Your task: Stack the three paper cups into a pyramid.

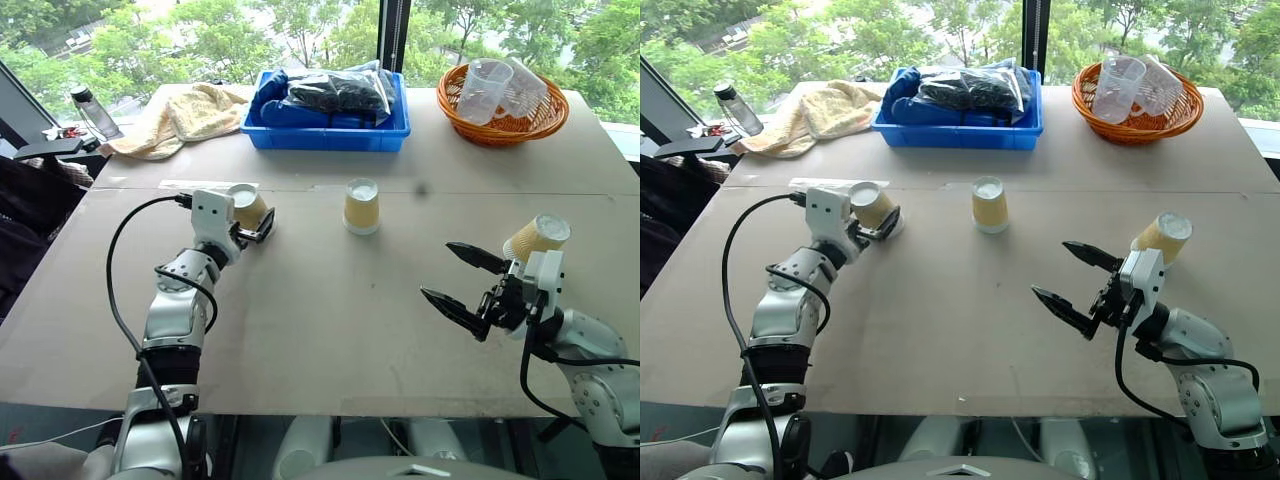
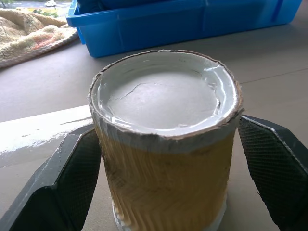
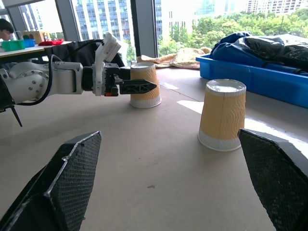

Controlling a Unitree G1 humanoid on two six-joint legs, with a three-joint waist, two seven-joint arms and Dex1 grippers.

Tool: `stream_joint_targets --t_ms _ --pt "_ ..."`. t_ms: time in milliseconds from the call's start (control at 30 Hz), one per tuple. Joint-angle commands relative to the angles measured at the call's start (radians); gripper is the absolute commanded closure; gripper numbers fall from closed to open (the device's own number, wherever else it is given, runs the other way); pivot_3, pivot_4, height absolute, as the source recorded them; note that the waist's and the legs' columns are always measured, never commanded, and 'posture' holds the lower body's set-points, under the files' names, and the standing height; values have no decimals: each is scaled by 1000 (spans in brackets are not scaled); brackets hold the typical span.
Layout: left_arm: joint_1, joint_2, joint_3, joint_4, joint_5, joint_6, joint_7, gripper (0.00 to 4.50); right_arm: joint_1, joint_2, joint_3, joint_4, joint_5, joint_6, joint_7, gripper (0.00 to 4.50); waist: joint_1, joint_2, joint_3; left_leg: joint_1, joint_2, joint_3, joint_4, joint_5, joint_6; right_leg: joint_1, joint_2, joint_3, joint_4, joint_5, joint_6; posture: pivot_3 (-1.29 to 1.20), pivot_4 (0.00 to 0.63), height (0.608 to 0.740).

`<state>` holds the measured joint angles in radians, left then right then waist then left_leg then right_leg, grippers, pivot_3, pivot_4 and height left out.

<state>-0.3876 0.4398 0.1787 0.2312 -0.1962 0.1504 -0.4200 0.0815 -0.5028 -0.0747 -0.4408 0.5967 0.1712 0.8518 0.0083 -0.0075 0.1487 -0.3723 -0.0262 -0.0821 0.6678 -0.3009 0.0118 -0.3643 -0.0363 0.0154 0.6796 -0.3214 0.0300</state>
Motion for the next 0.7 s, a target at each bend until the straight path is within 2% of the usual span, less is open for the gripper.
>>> stream_joint_targets --t_ms 33,100,133,200,233,267,400,567,700 --pt "-20 4 7 2 -1 -45 -12 62 -14 7 5 -40 3 -4 -10 0 1 0 0 0 0 0 0 0 0 0 0 0 0 0 0 0 150 740" --pt "-16 3 2 6 -1 -55 -21 62 -15 7 6 -39 4 -6 -11 0 1 0 0 0 0 0 0 0 0 0 0 0 0 0 0 0 150 740" --pt "-15 1 2 6 -5 -56 -25 598 -16 6 6 -39 4 -6 -11 0 1 0 0 -1 0 0 0 0 0 0 0 0 0 0 0 0 150 740" --pt "-11 -8 10 3 -23 -44 -33 1234 -18 2 5 -36 3 -7 -11 0 2 0 0 -1 0 0 0 0 0 -1 0 0 0 0 0 0 150 740" --pt "-9 -14 15 0 -40 -34 -43 1823 -19 -2 5 -34 1 -7 -9 0 2 0 0 -1 0 0 0 0 0 -1 0 0 0 0 0 0 150 740" --pt "-7 -14 16 -2 -39 -34 -45 1975 -19 -5 6 -32 -2 -8 -6 0 2 0 0 -2 0 0 1 0 0 -1 0 0 0 0 0 0 150 740" --pt "3 -12 16 -13 -45 -39 -64 1975 -12 -5 5 -27 -1 -16 0 0 2 0 0 -7 0 0 2 0 0 -6 0 0 1 0 0 0 150 740" --pt "43 -5 -36 -88 -74 -30 -179 1975 12 -13 -21 -23 7 -24 11 0 3 0 0 -8 0 0 2 0 0 -7 0 -1 1 0 0 0 150 740" --pt "106 24 -193 -248 -100 -27 -404 1975 58 -31 -69 -23 17 -33 23 0 4 0 0 -8 -1 -1 2 0 0 -6 -1 -1 1 0 0 0 150 740"
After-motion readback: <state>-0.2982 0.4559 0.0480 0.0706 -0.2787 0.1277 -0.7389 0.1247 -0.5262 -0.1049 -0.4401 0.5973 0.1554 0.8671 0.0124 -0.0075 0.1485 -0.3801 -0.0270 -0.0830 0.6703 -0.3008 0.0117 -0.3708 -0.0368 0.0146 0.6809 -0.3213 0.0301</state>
